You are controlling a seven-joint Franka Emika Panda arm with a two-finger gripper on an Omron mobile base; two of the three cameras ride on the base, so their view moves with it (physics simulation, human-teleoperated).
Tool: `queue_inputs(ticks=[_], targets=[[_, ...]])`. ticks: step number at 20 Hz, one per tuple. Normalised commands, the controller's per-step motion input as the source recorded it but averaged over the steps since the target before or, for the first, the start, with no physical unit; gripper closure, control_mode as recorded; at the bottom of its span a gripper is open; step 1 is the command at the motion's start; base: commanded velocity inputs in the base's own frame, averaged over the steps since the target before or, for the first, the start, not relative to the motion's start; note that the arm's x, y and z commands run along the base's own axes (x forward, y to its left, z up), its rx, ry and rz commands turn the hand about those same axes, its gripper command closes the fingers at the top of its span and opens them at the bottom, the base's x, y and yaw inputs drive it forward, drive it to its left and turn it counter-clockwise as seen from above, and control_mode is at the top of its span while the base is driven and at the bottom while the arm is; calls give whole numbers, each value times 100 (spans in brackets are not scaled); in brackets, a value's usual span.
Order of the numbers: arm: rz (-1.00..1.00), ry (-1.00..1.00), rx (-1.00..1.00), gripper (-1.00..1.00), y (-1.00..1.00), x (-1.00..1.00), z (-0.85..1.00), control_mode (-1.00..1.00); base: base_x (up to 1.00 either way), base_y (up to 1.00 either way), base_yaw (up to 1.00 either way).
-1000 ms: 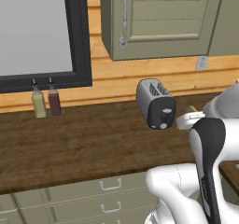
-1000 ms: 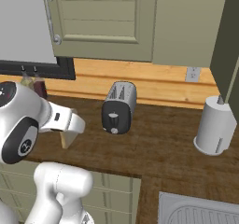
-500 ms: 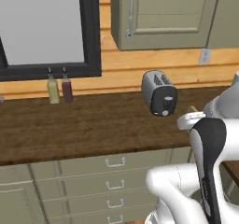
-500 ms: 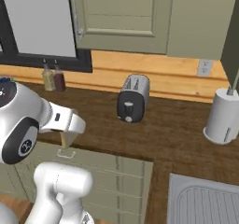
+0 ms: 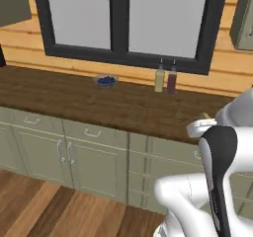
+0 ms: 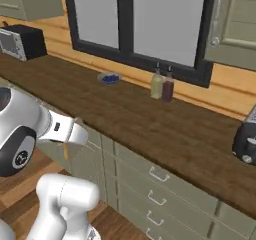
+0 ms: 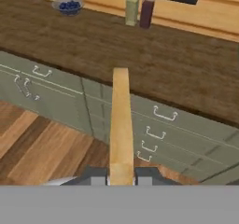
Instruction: Start the toaster. Once the lever pops up, take the bread to the plate on the dining counter.
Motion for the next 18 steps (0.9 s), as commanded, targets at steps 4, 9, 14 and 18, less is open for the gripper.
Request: queue_inputs(ticks=[4, 9, 14, 18], targets=[[0, 0, 0, 100, 0, 0, 0, 100, -19, 56, 95], [0, 0, 0, 100, 0, 0, 0, 100, -17, 42, 99], [0, 0, 0, 100, 0, 0, 0, 100, -4, 22, 98], [0, 0, 0, 100, 0, 0, 0, 100, 0, 6, 99]])
